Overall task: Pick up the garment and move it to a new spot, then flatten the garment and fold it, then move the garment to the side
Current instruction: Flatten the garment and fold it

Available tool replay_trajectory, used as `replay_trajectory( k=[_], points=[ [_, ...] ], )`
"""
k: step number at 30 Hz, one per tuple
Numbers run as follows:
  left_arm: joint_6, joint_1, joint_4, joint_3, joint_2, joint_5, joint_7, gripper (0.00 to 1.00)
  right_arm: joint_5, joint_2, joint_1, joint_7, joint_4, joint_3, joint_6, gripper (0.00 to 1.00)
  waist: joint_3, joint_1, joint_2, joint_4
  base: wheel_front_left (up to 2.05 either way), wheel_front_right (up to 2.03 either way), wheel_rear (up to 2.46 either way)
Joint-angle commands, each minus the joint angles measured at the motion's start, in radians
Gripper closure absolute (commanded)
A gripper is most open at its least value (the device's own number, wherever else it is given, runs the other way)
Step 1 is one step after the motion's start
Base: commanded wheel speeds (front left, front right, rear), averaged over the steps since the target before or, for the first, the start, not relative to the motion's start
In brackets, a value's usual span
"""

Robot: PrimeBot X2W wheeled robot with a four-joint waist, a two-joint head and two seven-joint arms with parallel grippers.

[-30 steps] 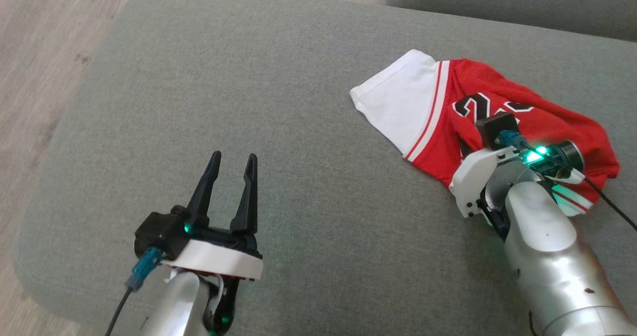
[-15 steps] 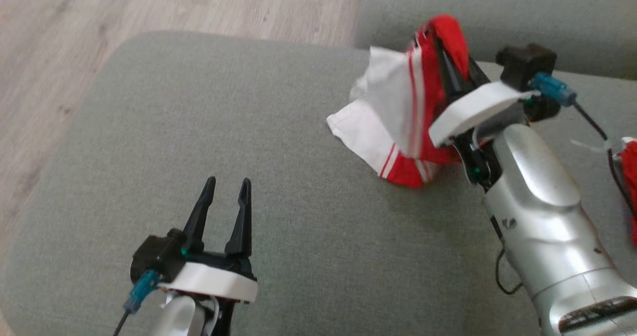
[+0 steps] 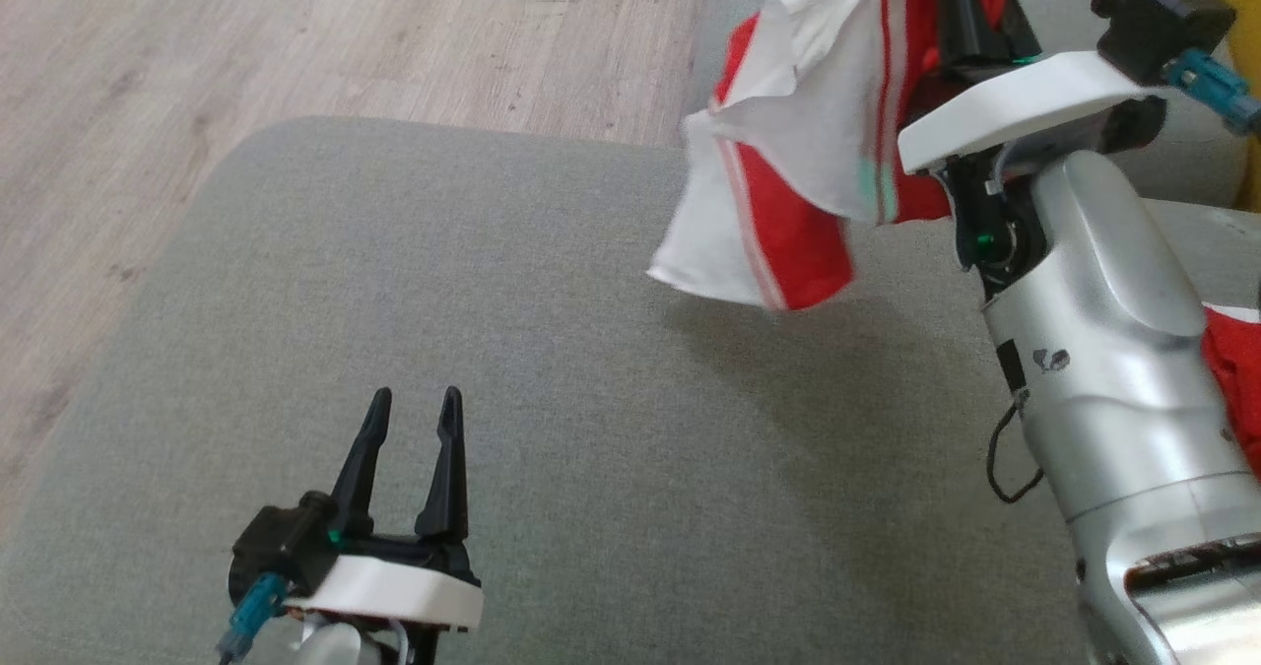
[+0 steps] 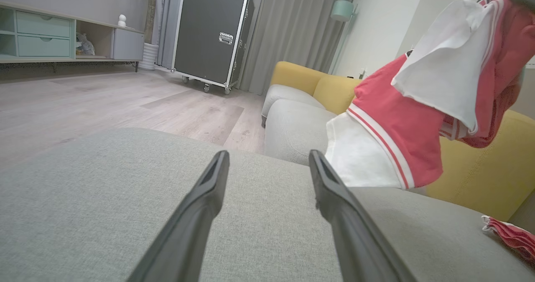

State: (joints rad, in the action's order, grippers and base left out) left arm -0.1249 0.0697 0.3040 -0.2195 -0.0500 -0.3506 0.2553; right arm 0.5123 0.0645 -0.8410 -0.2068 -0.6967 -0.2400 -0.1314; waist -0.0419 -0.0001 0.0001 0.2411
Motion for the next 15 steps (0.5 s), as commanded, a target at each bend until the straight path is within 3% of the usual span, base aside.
replay_trajectory(
  k=[1,5,8,12,15],
  points=[
    [-0.006,0.023,-0.04,0.042,-0.003,0.011,0.006,0.0,-0.054,-0.014,-0.058,-0.005,0.033,0.007,0.001,1.0,-0.001,0.0001,-0.0001,-0.003,0.0,0.0,0.0],
    [-0.006,0.02,-0.05,0.041,-0.002,0.013,0.006,0.0,-0.175,-0.013,-0.051,0.019,0.049,0.056,0.001,1.0,0.008,0.0001,-0.0001,0.0,0.0,0.0,0.0],
    [-0.006,0.025,-0.05,0.028,-0.002,0.011,0.006,0.0,-0.203,-0.014,-0.018,0.058,0.073,0.026,0.001,1.0,0.023,0.0001,-0.0001,0.009,0.0,0.0,0.0],
    [-0.006,0.043,-0.046,0.018,-0.002,0.008,0.006,0.0,-0.164,-0.014,0.045,0.115,0.071,-0.126,0.001,1.0,0.051,0.0001,-0.0001,0.025,0.0,0.0,0.0],
    [-0.006,0.062,-0.038,0.001,-0.005,0.005,0.006,0.0,-0.137,-0.014,0.079,0.143,0.03,-0.296,0.001,1.0,0.07,0.0001,-0.0001,0.043,0.0,0.0,0.0]
  ],
)
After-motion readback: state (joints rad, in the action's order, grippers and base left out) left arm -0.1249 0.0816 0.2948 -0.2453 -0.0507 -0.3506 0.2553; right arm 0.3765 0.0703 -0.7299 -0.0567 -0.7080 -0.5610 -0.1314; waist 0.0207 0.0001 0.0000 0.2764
